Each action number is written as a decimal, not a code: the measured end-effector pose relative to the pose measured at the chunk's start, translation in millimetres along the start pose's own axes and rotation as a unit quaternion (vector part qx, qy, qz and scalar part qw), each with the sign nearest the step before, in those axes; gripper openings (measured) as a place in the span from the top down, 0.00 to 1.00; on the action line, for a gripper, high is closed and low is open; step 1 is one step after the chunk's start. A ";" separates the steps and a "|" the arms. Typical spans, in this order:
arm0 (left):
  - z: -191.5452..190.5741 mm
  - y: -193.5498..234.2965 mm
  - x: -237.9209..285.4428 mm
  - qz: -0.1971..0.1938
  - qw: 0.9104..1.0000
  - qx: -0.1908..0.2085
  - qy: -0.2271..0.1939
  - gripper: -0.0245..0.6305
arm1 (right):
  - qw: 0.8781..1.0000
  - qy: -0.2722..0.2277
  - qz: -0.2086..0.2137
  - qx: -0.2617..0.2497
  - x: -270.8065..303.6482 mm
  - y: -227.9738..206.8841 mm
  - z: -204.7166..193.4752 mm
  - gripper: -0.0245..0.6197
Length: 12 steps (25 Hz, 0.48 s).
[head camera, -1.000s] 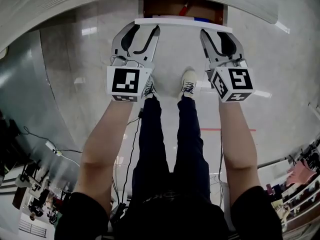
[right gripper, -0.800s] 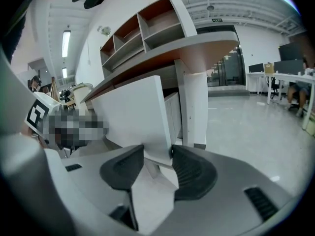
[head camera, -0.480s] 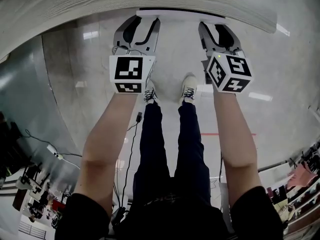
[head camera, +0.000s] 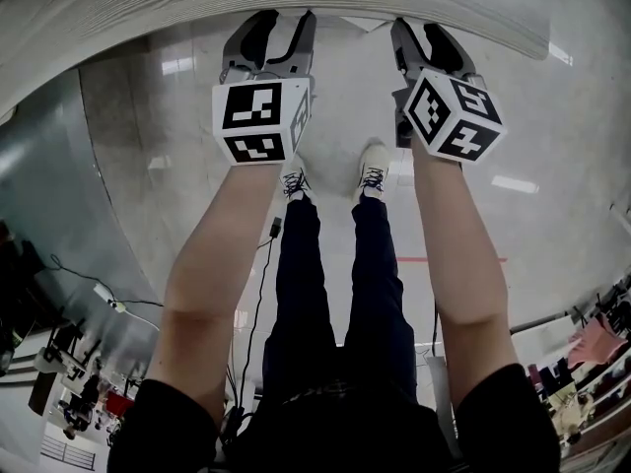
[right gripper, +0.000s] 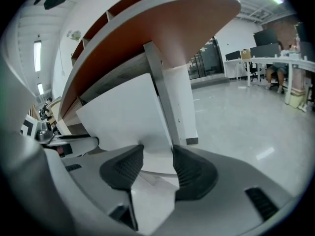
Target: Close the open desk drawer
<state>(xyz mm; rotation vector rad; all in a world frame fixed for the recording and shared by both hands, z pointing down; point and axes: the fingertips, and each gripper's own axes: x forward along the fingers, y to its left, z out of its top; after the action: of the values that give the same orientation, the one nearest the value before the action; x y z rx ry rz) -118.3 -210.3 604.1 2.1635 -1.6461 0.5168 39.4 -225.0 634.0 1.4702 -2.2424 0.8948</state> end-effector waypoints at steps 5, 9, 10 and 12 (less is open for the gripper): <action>8.1 1.4 7.7 0.002 1.000 -0.007 -0.001 0.70 | 1.000 0.002 -0.003 0.003 5.3 -2.7 9.6 0.65; 9.3 2.9 12.2 0.002 1.000 -0.021 -0.001 0.70 | 1.000 0.001 -0.007 0.018 8.8 -2.4 10.9 0.65; 8.9 3.9 12.3 0.003 1.000 -0.021 -0.002 0.70 | 1.000 0.000 -0.008 0.022 9.5 -1.7 10.5 0.65; 8.6 6.2 12.3 0.005 1.000 -0.022 -0.004 0.70 | 1.000 -0.003 -0.011 0.029 11.0 -0.6 10.2 0.65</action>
<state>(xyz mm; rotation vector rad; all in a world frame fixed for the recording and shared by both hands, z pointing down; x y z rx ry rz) -120.7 -226.3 603.3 2.1300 -1.6564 0.4712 36.0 -239.6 632.8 1.5203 -2.2182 0.9571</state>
